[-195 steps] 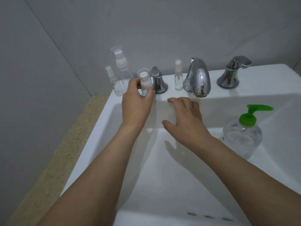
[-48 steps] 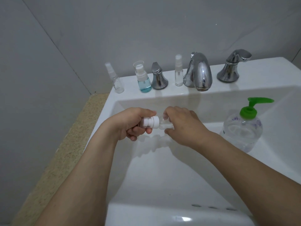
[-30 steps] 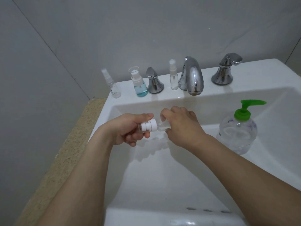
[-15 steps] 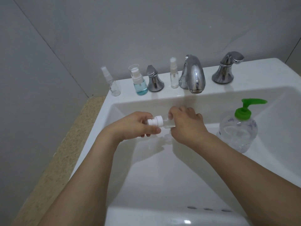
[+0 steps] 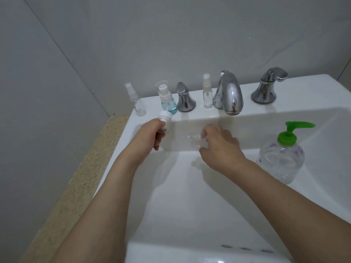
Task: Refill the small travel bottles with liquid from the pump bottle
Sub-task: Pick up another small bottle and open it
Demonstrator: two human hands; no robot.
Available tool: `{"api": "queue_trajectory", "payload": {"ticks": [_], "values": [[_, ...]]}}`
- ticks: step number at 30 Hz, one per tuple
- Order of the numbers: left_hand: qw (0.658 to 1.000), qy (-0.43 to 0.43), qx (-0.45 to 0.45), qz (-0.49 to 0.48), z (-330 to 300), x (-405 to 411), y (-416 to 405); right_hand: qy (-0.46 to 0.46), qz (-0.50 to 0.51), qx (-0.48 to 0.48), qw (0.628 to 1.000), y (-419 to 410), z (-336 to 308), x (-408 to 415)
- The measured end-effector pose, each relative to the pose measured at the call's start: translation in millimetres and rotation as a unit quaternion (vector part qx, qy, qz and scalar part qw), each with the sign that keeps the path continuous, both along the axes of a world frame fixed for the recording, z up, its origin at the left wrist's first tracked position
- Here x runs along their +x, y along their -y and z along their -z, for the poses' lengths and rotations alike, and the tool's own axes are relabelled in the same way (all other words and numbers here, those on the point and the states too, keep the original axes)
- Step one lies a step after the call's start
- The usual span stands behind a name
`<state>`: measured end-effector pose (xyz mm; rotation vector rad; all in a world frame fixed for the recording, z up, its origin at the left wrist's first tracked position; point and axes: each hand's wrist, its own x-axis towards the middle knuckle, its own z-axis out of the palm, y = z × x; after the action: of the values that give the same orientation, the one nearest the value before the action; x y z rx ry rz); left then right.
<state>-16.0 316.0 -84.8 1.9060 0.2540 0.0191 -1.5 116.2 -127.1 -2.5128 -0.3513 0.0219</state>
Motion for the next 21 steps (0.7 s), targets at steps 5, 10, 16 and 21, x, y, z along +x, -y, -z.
{"api": "queue_trajectory", "payload": {"ticks": [5,10,16,21], "values": [[0.985,0.126,0.072,-0.097,14,4,-8,-0.014,-0.051,0.017,0.998,-3,0,-2],[0.974,0.123,0.074,-0.178,28,11,-3,-0.019,-0.073,0.019,0.997,-4,1,-3],[0.975,0.075,0.075,-0.195,26,20,2,-0.034,-0.075,0.032,0.996,-4,1,-3],[0.969,0.065,0.071,-0.225,21,30,9,-0.040,-0.074,0.042,0.996,-2,3,1]]}}
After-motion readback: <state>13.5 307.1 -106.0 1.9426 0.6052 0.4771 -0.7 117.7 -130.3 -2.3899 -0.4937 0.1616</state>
